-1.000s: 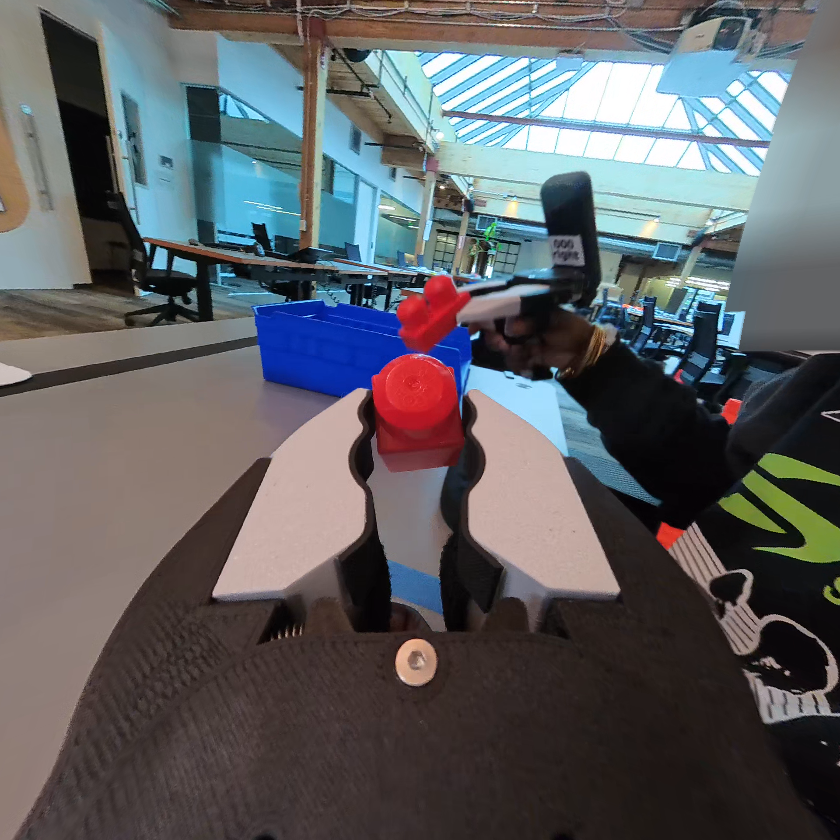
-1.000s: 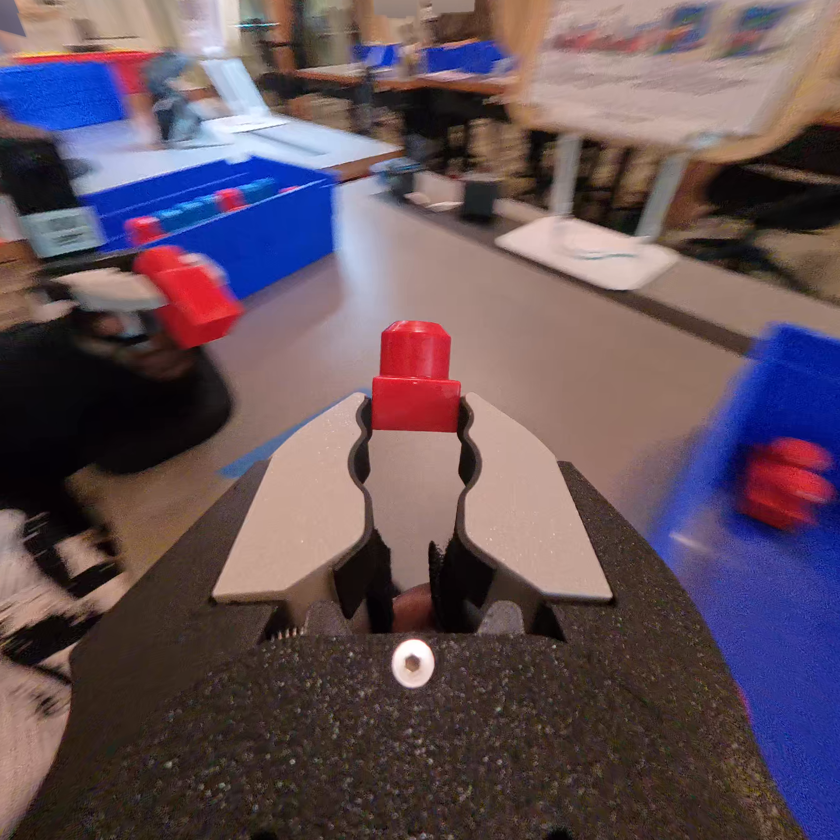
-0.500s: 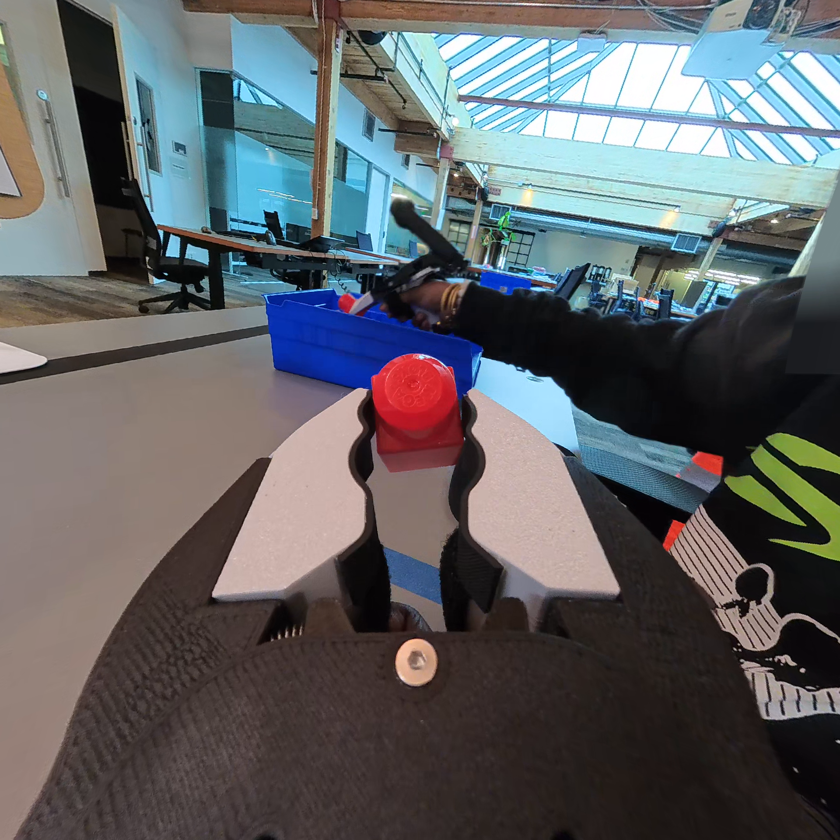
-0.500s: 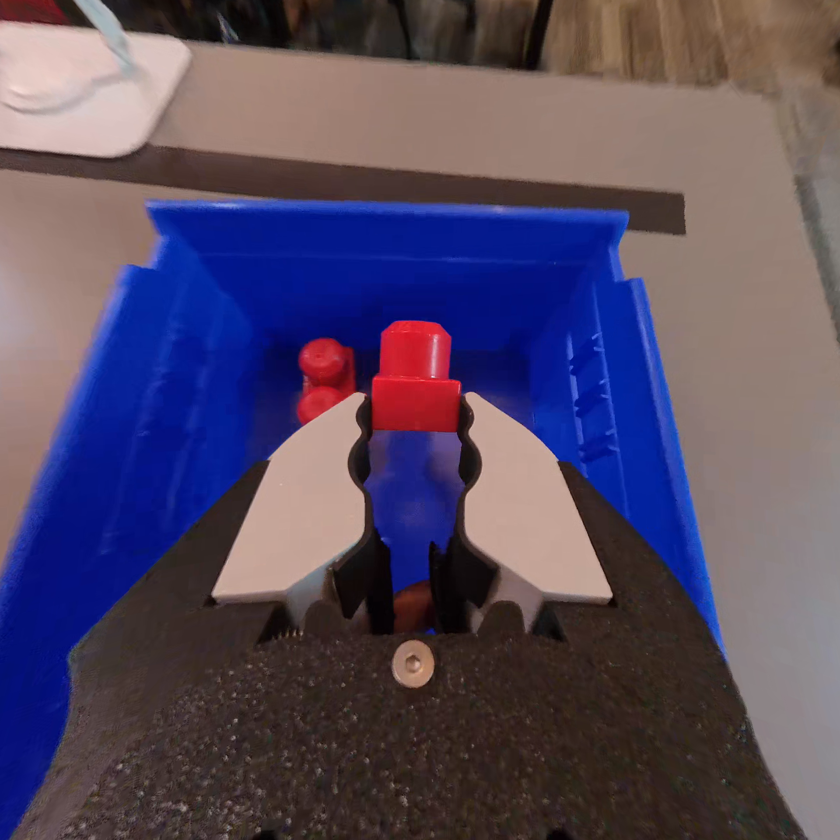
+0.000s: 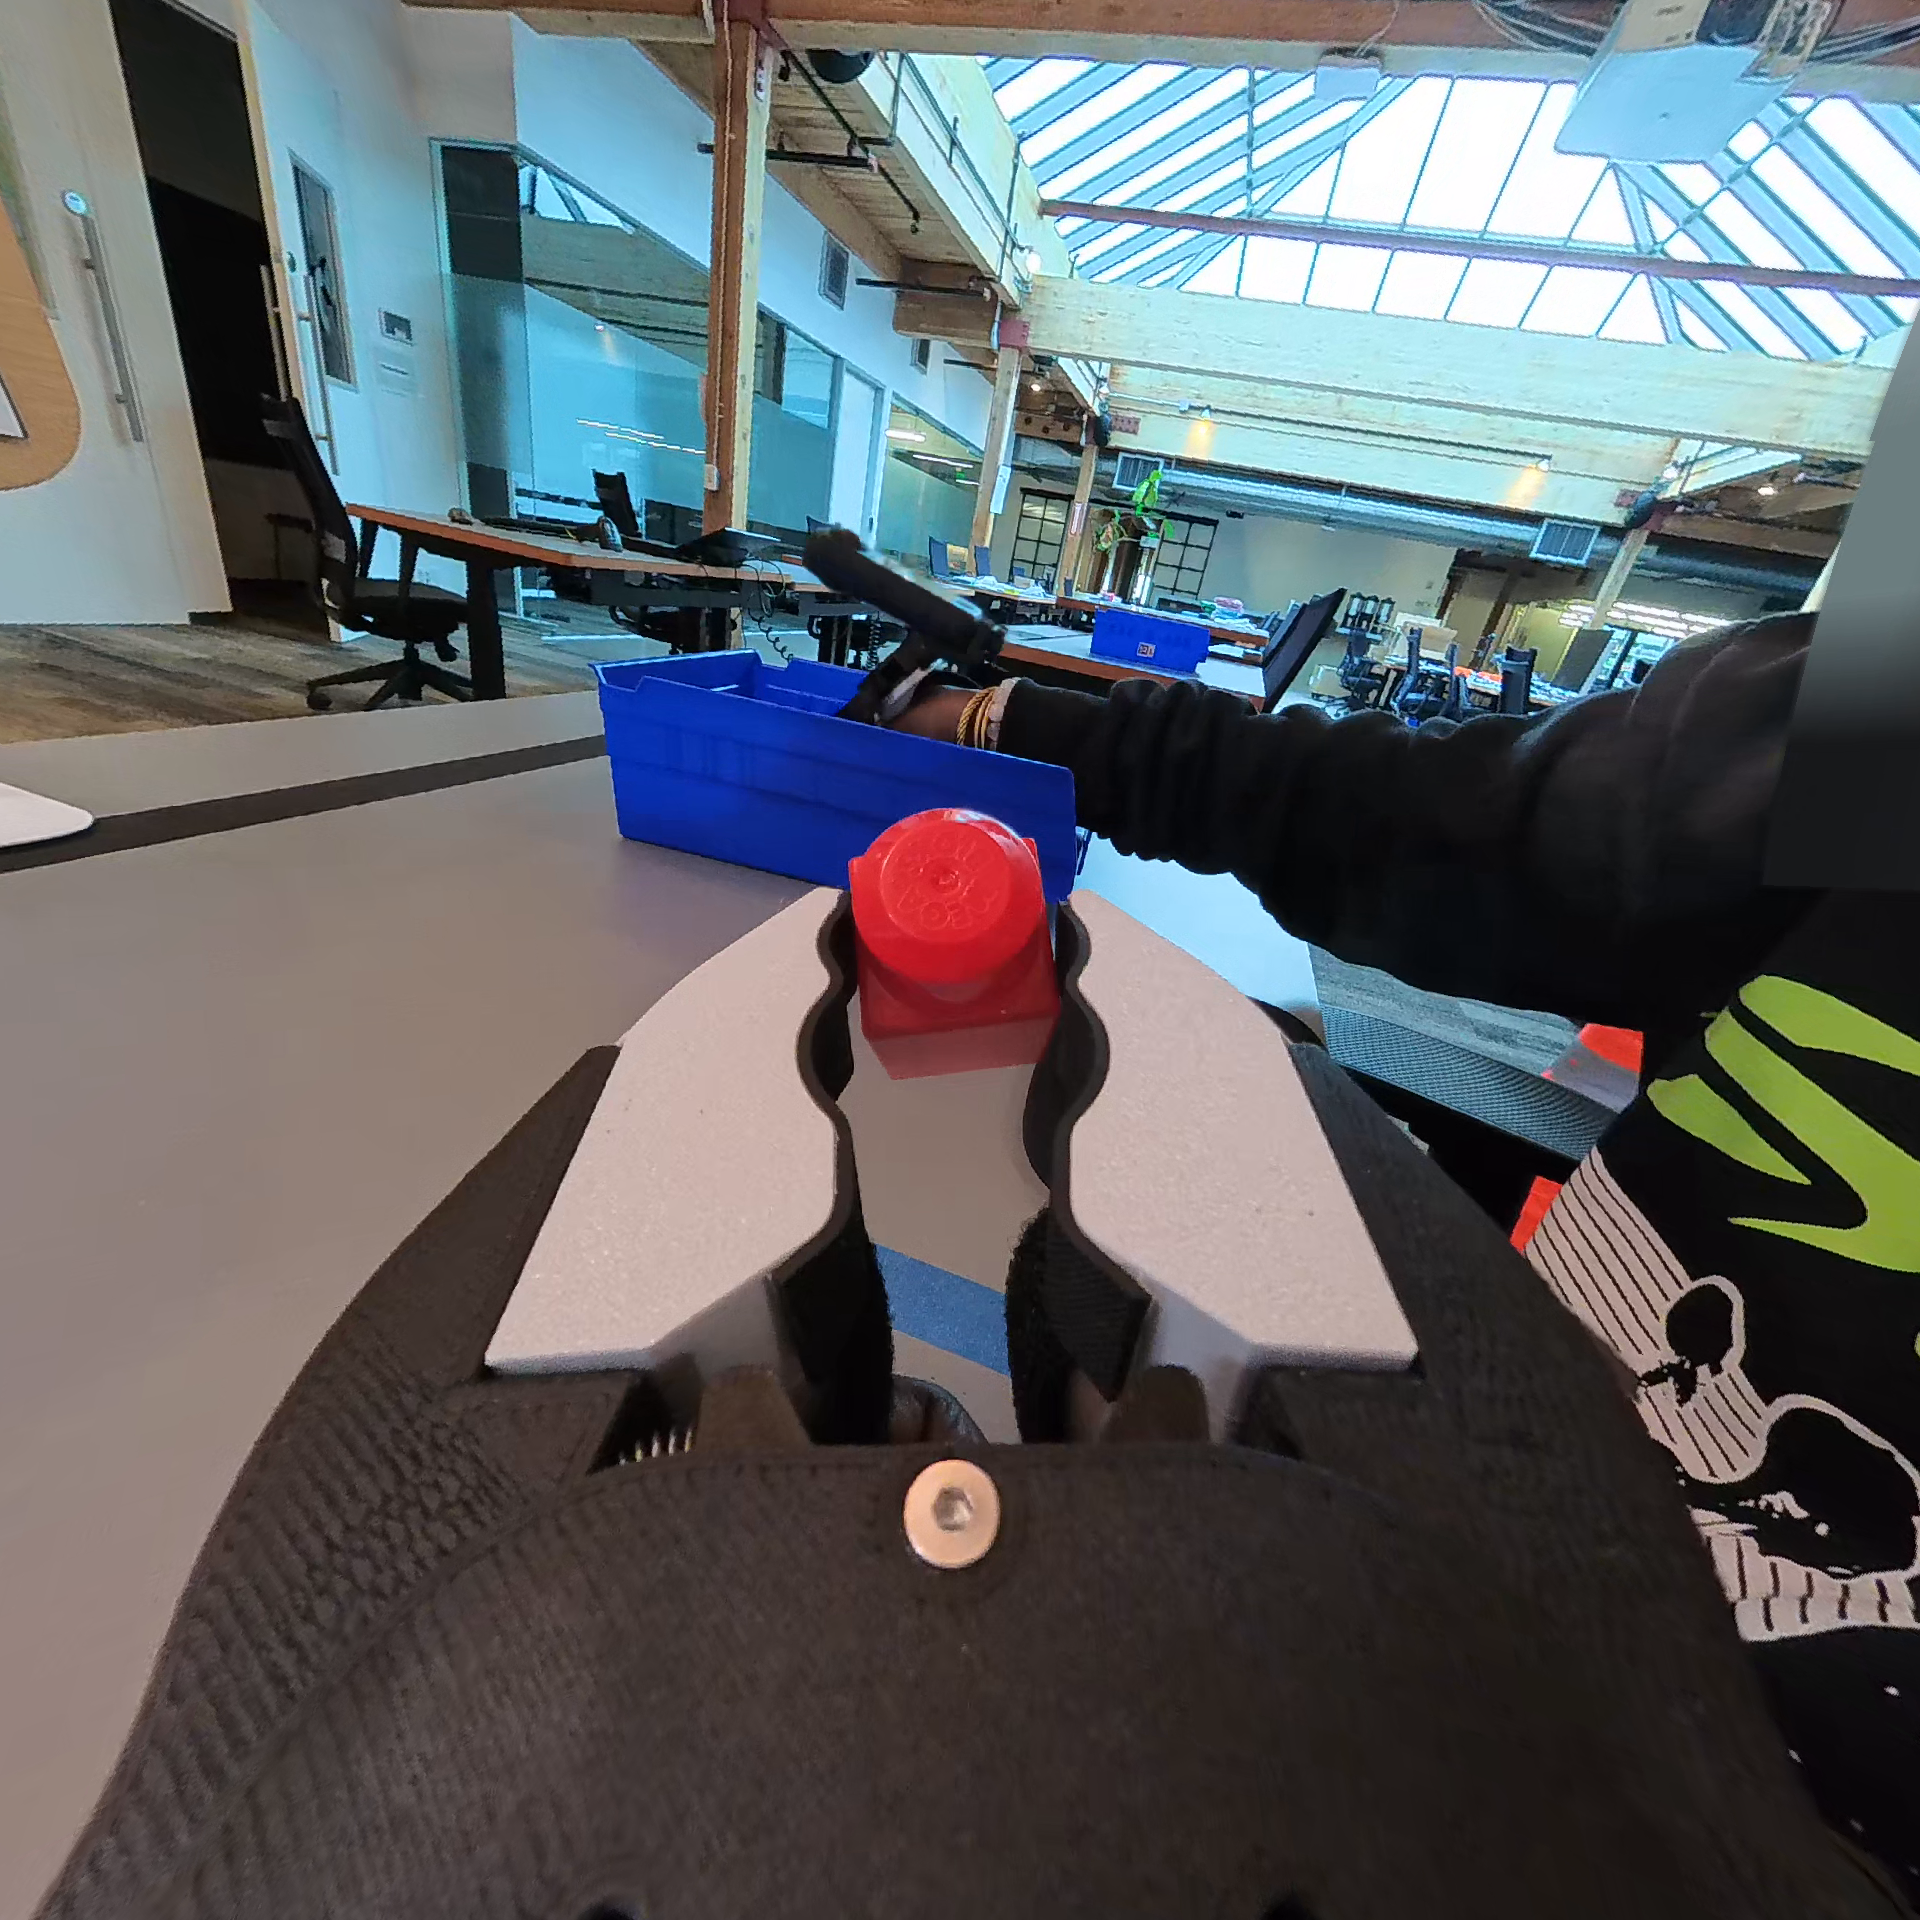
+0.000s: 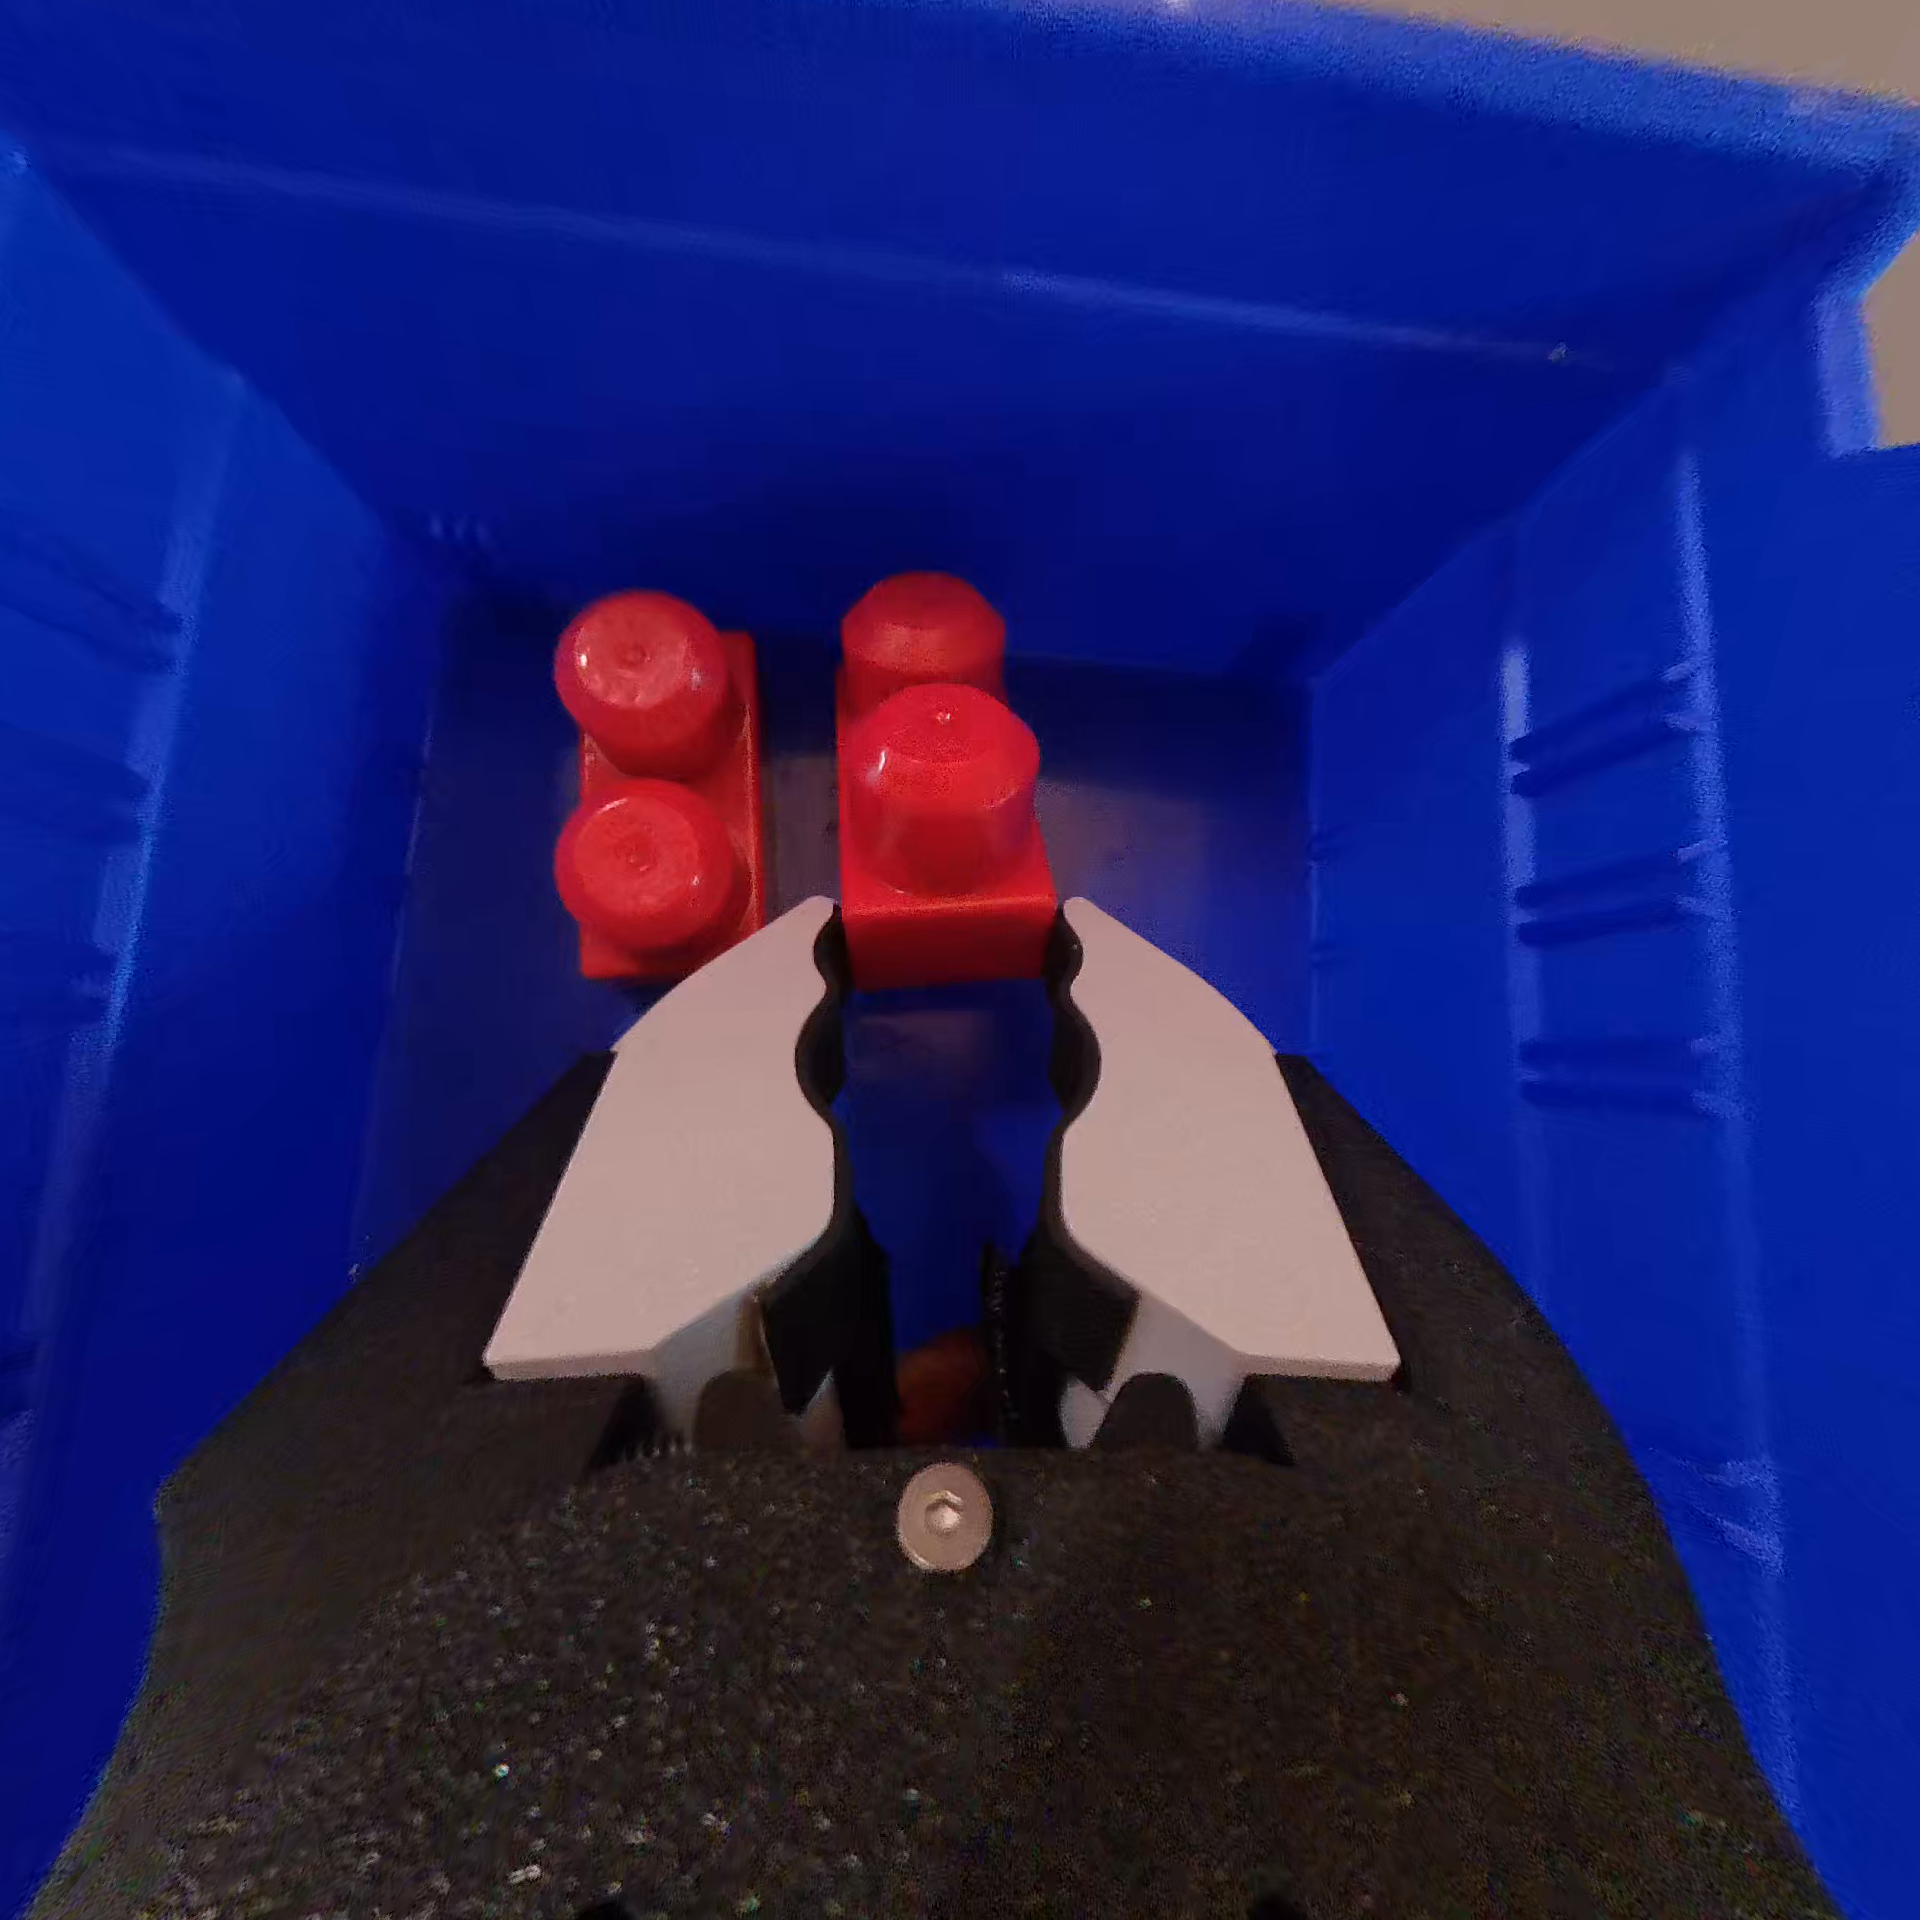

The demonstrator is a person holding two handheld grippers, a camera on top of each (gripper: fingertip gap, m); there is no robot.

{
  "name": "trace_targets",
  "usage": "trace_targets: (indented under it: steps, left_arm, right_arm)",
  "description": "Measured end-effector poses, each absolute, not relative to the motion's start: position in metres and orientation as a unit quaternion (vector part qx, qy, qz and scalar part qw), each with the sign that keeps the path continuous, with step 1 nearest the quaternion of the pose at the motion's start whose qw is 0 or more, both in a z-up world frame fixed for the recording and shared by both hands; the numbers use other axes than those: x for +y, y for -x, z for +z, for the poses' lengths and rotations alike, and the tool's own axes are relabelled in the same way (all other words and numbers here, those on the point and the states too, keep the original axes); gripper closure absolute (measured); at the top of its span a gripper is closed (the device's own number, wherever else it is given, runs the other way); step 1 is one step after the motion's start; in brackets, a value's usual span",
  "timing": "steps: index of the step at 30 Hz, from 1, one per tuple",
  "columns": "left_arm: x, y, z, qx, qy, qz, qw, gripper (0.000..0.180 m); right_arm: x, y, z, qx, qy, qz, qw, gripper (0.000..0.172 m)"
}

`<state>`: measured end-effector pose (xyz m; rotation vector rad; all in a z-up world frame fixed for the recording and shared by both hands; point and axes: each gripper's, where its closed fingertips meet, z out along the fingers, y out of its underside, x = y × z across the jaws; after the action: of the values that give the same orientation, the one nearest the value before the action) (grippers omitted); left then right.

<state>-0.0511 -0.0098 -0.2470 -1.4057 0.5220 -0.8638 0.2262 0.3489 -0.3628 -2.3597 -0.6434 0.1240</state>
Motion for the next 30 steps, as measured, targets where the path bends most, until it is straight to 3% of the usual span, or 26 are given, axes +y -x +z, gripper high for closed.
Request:
trace_targets:
  steps: [10,16,19,23,26,30]
  left_arm:
    - [-0.01,0.051,-0.247,0.231,0.618,-0.381,0.648,0.144]
    - [-0.01,0.05,-0.247,0.233,0.619,-0.38,0.647,0.144]
    - [-0.011,0.05,-0.247,0.234,0.619,-0.378,0.648,0.144]
    - [-0.01,0.047,-0.25,0.241,0.625,-0.369,0.644,0.144]
    - [-0.01,0.044,-0.253,0.252,0.63,-0.362,0.64,0.144]
    - [-0.012,0.038,-0.258,0.275,0.638,-0.345,0.631,0.144]
  right_arm:
    - [0.347,-0.223,-0.378,-0.243,0.92,0.055,0.302,0.135]
    - [0.34,-0.227,-0.368,-0.249,0.921,0.065,0.293,0.123]
    - [0.336,-0.235,-0.34,-0.248,0.909,0.055,0.33,0.122]
    - [0.304,-0.21,-0.267,-0.277,0.847,0.092,0.444,0.122]
    - [0.231,-0.143,-0.211,-0.382,0.744,0.205,0.508,0.12]
    - [0.085,-0.055,-0.186,-0.56,0.571,0.363,0.479,0.123]
